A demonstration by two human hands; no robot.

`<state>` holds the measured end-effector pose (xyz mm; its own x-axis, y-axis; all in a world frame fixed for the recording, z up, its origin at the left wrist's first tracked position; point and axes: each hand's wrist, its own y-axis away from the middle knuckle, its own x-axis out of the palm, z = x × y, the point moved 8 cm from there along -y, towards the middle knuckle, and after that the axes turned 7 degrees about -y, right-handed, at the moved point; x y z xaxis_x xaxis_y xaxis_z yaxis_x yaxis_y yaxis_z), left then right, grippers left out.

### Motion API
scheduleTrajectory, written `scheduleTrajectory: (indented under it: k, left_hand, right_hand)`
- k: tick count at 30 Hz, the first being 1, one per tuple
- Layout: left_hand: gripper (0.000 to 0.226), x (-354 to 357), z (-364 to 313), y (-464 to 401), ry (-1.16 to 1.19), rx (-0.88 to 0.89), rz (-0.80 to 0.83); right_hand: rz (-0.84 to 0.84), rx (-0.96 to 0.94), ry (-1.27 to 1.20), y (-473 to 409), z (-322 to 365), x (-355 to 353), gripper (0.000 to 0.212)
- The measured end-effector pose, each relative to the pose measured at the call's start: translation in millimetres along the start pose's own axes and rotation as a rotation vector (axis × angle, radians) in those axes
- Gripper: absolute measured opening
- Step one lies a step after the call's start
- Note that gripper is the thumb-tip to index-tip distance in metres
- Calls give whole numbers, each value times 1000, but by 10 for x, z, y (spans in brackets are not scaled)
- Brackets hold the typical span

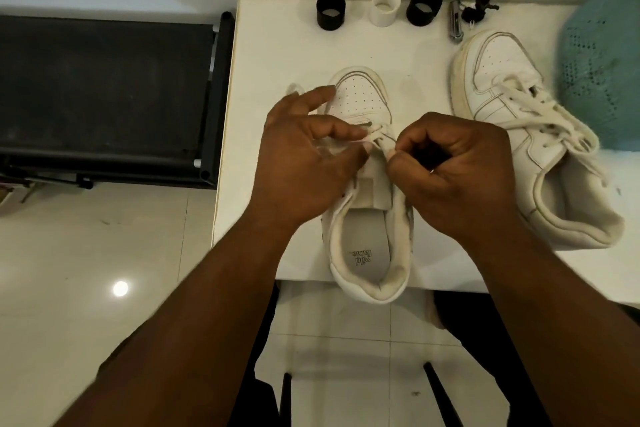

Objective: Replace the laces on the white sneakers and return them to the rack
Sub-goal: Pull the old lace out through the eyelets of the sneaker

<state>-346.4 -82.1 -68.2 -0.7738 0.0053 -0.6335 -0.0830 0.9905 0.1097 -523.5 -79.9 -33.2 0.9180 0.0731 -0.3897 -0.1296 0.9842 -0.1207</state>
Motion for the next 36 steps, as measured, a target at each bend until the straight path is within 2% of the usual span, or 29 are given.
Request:
scheduleTrajectory:
  k: [4,6,8,10,12,13,15,17,19,20,25,28,31,32,36]
  left_hand:
    - [10,-100,-21,11,-44,15,-141]
    - [11,-239,51,14,-13,-23,-281]
    - [6,-414,280,23,89,-176,-456]
    - [11,-497,491,42,163,-334,-548]
    - [20,-487,488,38,155,-338,-524]
    - [32,-456,388,33,142,-268,-477]
    - [49,-343,86,29,64,-17,-342]
    - [47,-158,-131,44,-72,132,-157]
    - [40,-21,-115,63,-110,46,-20]
    - [36,-12,-93,83,-112,-11,-14]
    - [4,-152,-125,129,-168,-32,-210]
    - [15,-247,53,105,19,-185,-281]
    - [5,-429,330,89,251,-380,-471]
    - [8,-472,415,86,285,-425,-514]
    - [10,-433,559,51,285,-488,-498]
  right_hand:
    - [3,5,-14,2,-1,3,8]
    - [7,9,-21,5,-4,1,8]
    - [8,11,-32,2,-2,2,8]
    - [10,11,-33,3,-4,2,7]
    - [5,13,-36,5,-6,1,6]
    - [1,14,-38,4,-8,-2,7]
    - [3,14,-32,3,-10,-2,7]
    - [6,6,-16,0,-7,0,7]
    - [3,-4,-8,-3,-5,-4,7]
    - [2,-8,-8,-2,-7,-2,7]
    - [6,-8,-11,0,-7,9,7]
    - [8,26,-48,5,-45,14,8]
    - [2,26,-50,7,-53,10,8]
    - [-3,24,-50,5,-52,5,8]
    - [-15,48,-58,20,-60,11,3]
